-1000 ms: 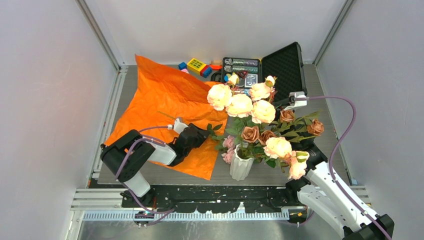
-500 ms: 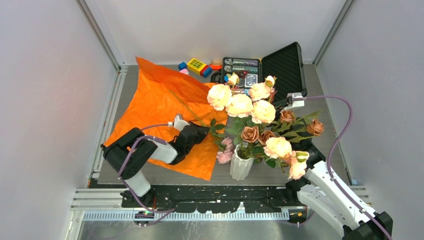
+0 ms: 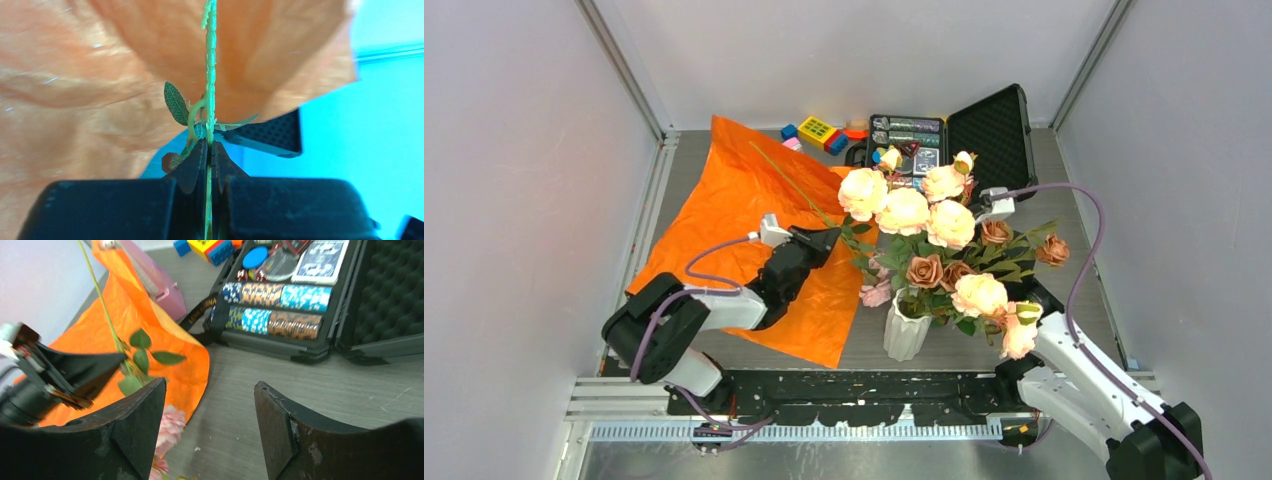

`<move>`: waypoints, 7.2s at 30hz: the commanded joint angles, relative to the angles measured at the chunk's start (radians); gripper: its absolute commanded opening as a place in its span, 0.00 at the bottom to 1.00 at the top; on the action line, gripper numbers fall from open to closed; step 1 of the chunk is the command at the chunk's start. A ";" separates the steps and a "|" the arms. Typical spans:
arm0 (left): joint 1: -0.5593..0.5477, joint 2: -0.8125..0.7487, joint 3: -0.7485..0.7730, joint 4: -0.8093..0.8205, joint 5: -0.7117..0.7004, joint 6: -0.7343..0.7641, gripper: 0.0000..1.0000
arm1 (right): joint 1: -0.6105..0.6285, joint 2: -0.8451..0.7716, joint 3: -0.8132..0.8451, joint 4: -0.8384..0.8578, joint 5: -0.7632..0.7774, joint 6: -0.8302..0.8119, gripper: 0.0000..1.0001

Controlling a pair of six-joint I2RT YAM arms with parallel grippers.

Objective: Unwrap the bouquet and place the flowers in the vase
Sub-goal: Pick up the fake flower from the wrapping paper, then insert the fake flower into the vase.

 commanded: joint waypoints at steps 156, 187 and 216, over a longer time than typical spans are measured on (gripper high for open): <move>-0.042 -0.544 0.079 -0.510 0.282 1.687 0.00 | -0.043 0.473 0.506 -0.308 -0.547 0.227 0.85; 0.049 -0.851 0.425 -0.888 0.384 1.166 0.00 | -0.220 0.355 0.409 -0.308 -0.353 0.230 0.91; 0.049 -0.668 0.870 -0.703 1.084 0.742 0.00 | -0.221 0.300 0.366 -0.340 -0.317 0.172 0.91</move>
